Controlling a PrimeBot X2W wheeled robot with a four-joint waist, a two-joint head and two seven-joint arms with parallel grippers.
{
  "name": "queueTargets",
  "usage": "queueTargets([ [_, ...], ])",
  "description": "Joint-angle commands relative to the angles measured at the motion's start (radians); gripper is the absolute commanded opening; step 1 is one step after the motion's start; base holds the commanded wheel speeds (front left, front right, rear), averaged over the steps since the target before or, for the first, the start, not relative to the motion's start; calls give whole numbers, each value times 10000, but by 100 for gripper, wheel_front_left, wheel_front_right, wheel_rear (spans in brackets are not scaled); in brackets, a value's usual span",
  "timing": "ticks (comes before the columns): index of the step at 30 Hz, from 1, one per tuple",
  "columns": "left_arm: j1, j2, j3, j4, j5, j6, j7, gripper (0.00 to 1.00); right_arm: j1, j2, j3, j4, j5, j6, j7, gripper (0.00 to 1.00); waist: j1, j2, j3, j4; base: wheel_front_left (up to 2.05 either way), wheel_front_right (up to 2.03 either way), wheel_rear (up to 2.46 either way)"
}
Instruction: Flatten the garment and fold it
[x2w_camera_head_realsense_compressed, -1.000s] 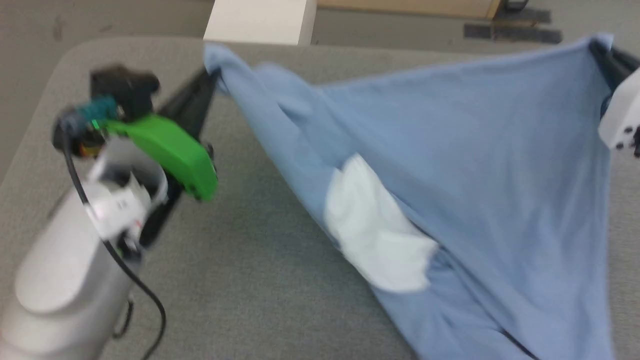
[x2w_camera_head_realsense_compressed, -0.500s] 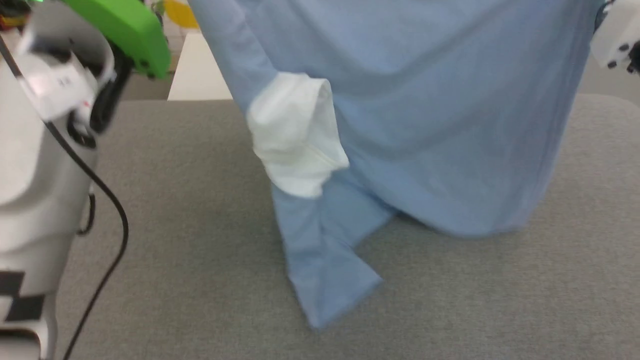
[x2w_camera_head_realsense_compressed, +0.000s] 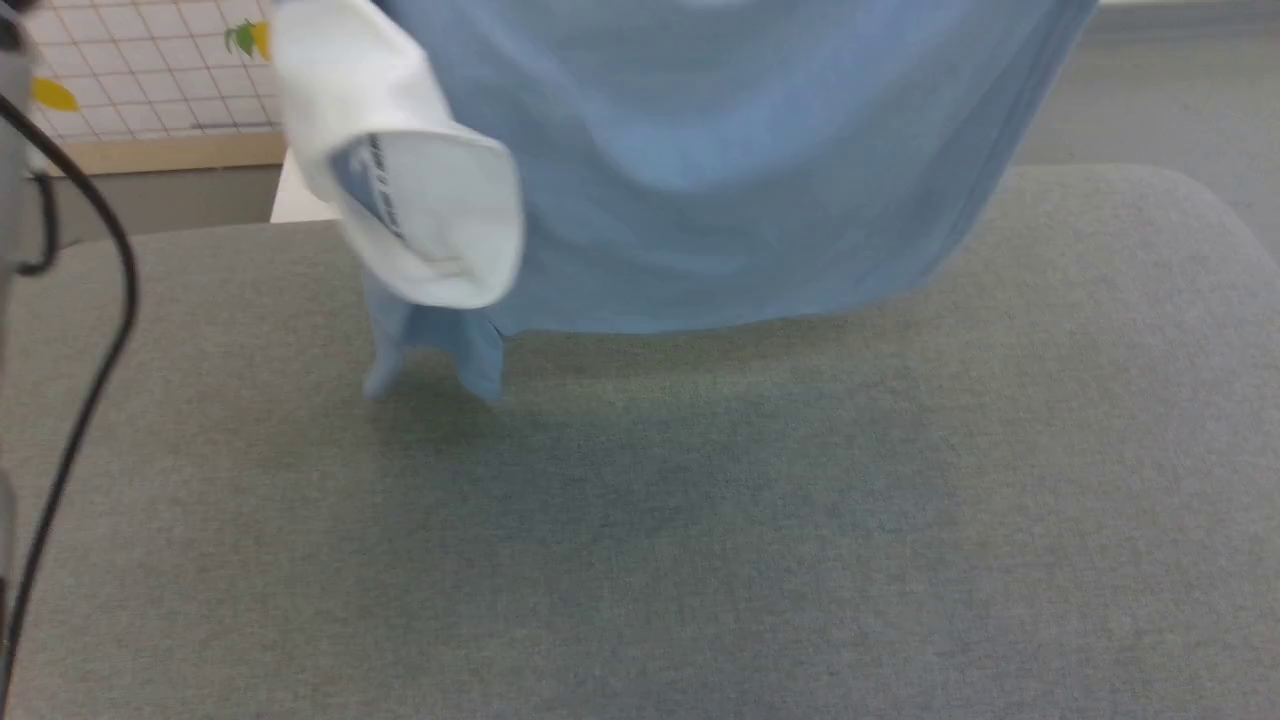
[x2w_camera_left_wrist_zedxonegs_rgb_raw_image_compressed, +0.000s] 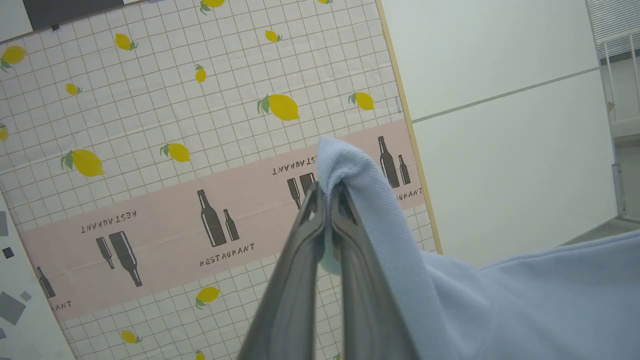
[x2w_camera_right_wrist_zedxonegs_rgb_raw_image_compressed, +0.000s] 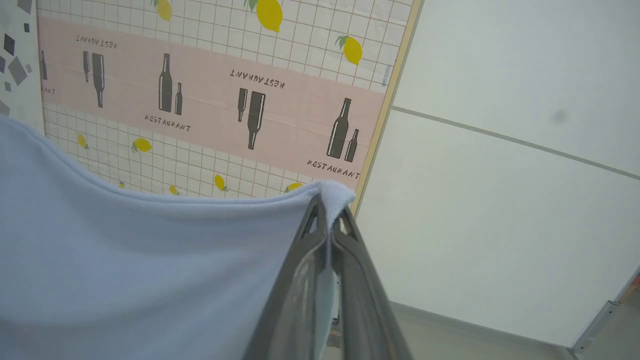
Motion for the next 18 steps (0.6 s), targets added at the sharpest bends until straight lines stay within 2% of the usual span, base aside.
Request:
queueTargets([
  [1, -324, 104, -14, 42, 84, -99, 118, 0, -298, -10, 79, 43, 90, -15, 59, 0, 0, 0, 259, -191, 0, 0, 0],
  [6, -895, 180, -249, 85, 171, -319, 529, 0, -922, -123, 348, 117, 309, -15, 407, 0, 0, 0, 883, -396, 0, 0, 0],
  [11, -1557, 233, -393, 277, 578, -270, 345, 0, -1618, -159, 554, 509, 133, -15, 246, 0, 0, 0, 1785, -715, 0, 0, 0],
  [18, -3172, 140, -510, 1183, 1427, -59, -787, 0, -3113, 162, 918, 1587, -657, -15, -1065, 0, 0, 0, 2850, -1172, 0, 0, 0],
])
